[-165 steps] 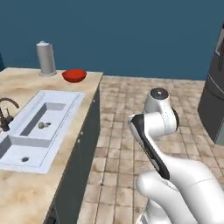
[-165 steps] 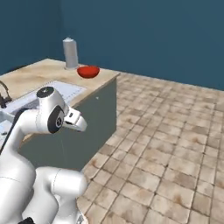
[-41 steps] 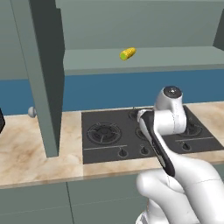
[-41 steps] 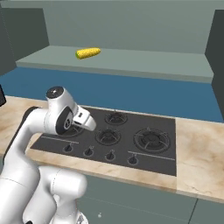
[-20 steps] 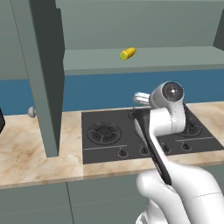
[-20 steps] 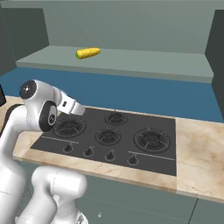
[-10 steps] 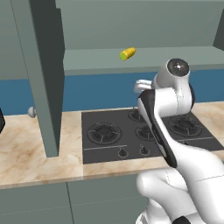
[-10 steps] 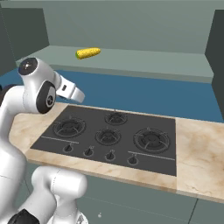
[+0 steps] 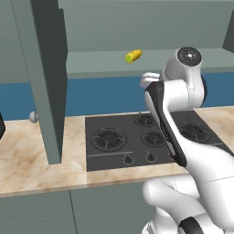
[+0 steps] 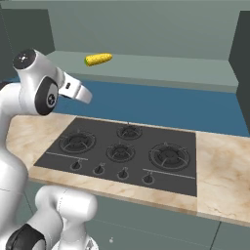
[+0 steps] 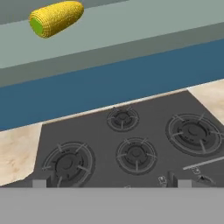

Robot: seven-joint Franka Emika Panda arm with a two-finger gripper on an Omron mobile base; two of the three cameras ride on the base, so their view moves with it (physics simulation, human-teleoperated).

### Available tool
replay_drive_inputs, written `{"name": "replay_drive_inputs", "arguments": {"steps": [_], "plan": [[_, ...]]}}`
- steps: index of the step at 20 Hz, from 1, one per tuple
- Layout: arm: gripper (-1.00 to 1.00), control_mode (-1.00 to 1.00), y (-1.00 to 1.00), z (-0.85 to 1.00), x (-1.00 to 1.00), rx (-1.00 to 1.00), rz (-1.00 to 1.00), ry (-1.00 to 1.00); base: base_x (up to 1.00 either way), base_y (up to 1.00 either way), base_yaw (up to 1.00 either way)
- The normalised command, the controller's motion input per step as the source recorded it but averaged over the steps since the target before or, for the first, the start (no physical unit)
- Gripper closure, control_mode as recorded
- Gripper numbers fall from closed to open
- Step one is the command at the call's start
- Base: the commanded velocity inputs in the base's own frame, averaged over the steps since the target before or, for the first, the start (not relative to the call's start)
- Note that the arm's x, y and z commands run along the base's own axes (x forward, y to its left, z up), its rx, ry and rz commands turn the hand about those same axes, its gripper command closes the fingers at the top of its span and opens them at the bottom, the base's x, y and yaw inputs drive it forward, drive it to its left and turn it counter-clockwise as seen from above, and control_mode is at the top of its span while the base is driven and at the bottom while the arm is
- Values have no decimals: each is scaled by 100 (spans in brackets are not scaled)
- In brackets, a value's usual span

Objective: Pick the corns from the cabinet and place them in one bowl. Pick the mushroom from the sink and place it in the other bowl.

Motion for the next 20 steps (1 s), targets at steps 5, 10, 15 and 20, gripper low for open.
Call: {"name": "replay_drive_inputs", "arguments": {"steps": [5,10,15,20], "plan": [[-100,-100,5,26,0,-3,0,-21,0,0,0],[-100,-100,6,41,0,0,10,-1,0,0,0],[-100,-100,8,42,6,0,12,0,0,0,0],[-100,-100,16,41,13,-1,6,0,0,0,0]]}}
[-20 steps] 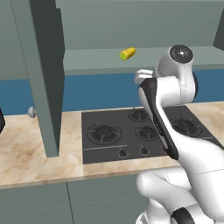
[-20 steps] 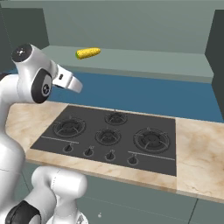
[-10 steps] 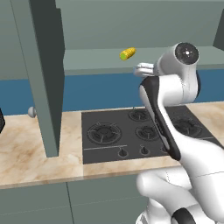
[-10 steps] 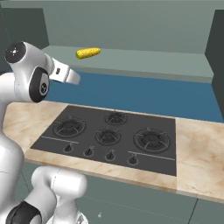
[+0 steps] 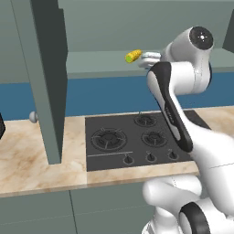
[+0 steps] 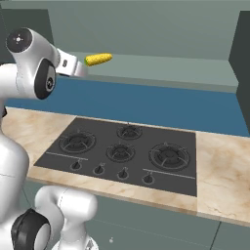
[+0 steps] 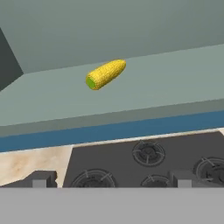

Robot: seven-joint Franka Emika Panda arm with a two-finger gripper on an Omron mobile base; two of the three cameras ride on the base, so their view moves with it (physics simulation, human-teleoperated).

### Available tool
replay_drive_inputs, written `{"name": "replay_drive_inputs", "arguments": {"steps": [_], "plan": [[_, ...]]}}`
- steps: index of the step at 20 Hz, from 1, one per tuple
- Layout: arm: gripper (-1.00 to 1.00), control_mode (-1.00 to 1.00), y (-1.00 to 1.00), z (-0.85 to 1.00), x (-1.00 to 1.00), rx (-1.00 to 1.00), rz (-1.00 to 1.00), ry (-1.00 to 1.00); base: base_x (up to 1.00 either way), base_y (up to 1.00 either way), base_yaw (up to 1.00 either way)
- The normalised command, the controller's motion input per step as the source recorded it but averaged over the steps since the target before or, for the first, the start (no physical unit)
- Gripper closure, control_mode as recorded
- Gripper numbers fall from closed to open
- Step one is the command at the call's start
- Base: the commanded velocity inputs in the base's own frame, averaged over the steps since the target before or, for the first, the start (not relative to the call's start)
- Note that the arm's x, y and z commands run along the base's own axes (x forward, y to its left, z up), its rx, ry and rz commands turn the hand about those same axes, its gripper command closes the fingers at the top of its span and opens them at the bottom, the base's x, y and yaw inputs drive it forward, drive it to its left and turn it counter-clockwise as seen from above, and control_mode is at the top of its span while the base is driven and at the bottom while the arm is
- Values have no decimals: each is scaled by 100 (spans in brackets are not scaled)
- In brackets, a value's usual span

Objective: Pick the corns from the cabinet and place them in one bowl. Pick the mushroom from the sink and place it in the other bowl.

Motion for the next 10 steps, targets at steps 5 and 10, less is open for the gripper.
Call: {"name": "replay_drive_inputs", "arguments": {"steps": [5,10], "plan": [[-100,-100,14,17,13,-8,1,-4,0,0,0],[-100,-100,15,7,25,-11,-2,-3,0,0,0]]}}
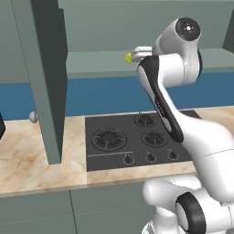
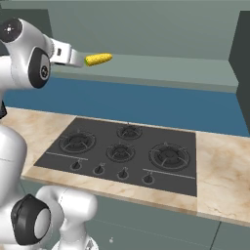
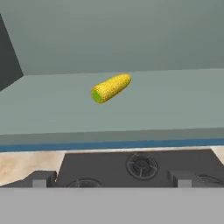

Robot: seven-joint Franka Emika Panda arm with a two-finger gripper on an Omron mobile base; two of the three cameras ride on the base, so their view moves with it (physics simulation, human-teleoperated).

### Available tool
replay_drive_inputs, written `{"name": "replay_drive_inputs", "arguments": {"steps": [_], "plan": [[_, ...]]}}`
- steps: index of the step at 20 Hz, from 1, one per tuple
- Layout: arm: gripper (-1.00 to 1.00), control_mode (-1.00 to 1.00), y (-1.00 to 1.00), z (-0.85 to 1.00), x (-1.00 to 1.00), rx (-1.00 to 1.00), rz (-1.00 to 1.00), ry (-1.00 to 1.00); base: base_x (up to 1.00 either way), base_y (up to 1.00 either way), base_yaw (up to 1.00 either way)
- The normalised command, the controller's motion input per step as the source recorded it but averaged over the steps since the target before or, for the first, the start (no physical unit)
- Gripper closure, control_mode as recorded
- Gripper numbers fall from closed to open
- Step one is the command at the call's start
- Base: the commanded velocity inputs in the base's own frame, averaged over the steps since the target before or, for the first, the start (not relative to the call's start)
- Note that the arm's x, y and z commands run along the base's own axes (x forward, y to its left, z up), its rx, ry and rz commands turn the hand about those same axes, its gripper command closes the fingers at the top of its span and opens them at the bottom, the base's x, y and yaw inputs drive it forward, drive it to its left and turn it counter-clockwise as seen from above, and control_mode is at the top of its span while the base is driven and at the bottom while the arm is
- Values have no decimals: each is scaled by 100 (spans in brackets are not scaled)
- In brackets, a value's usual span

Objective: Pick the corns from the cabinet and place them in one bowl. Pick the mushroom from the sink and place it in the other bowl.

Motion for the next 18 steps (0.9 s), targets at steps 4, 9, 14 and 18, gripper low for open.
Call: {"name": "replay_drive_inputs", "arguments": {"steps": [4,9,14,18], "plan": [[-100,-100,14,0,25,-6,0,0,0,0,0],[-100,-100,12,-1,28,-2,0,0,0,0,0],[-100,-100,1,-2,21,0,0,-7,0,0,0],[-100,-100,0,-15,15,0,0,-19,0,0,0]]}}
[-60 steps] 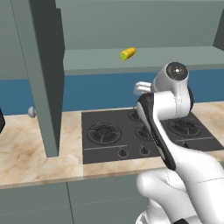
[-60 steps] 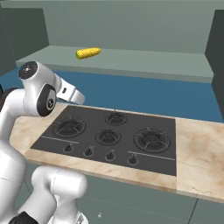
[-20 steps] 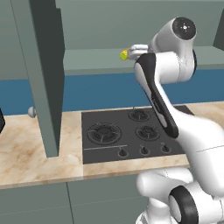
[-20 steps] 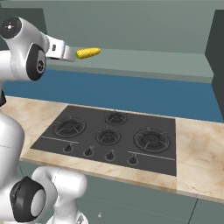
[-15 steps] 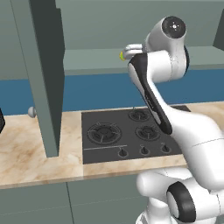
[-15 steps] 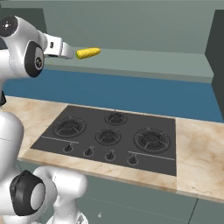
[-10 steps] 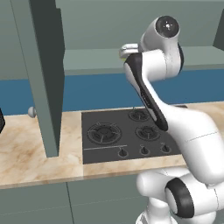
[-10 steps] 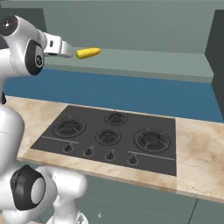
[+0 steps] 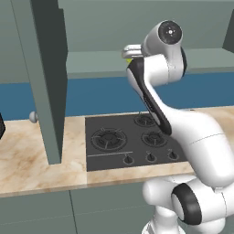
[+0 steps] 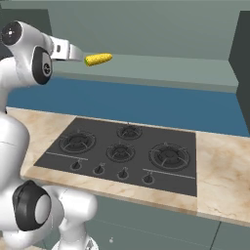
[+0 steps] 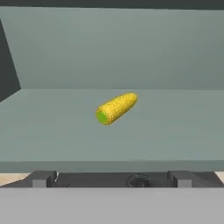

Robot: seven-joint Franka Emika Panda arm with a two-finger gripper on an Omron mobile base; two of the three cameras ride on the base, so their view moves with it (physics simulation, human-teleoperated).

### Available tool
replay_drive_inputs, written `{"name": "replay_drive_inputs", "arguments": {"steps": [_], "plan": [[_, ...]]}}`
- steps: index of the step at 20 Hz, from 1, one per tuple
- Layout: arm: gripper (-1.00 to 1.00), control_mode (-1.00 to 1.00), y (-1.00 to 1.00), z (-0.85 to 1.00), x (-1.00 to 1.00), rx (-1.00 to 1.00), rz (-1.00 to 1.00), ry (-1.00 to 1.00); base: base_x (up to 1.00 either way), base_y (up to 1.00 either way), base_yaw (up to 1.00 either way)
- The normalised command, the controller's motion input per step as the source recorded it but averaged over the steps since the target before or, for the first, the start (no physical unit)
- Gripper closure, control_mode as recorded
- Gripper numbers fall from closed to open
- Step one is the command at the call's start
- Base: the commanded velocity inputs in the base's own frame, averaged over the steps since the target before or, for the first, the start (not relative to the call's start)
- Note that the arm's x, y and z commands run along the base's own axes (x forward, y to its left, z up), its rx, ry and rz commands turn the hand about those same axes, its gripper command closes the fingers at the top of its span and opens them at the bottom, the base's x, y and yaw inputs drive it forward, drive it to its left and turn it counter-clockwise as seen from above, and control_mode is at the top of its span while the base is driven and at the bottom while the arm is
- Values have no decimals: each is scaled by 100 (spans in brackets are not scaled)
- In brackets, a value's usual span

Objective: Pick the corns from the cabinet and place them in one bowl. Pick the mushroom from the sink and place it in the other bowl.

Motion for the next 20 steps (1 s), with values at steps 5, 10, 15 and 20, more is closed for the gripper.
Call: {"name": "replay_drive_inputs", "arguments": {"steps": [5,10,15,20], "plan": [[-100,-100,0,-20,16,0,0,-19,0,0,0],[-100,-100,0,-3,28,0,-1,-1,0,0,0],[-100,-100,3,7,27,0,-7,11,0,0,0],[-100,-100,5,9,20,3,-9,17,0,0,0]]}}
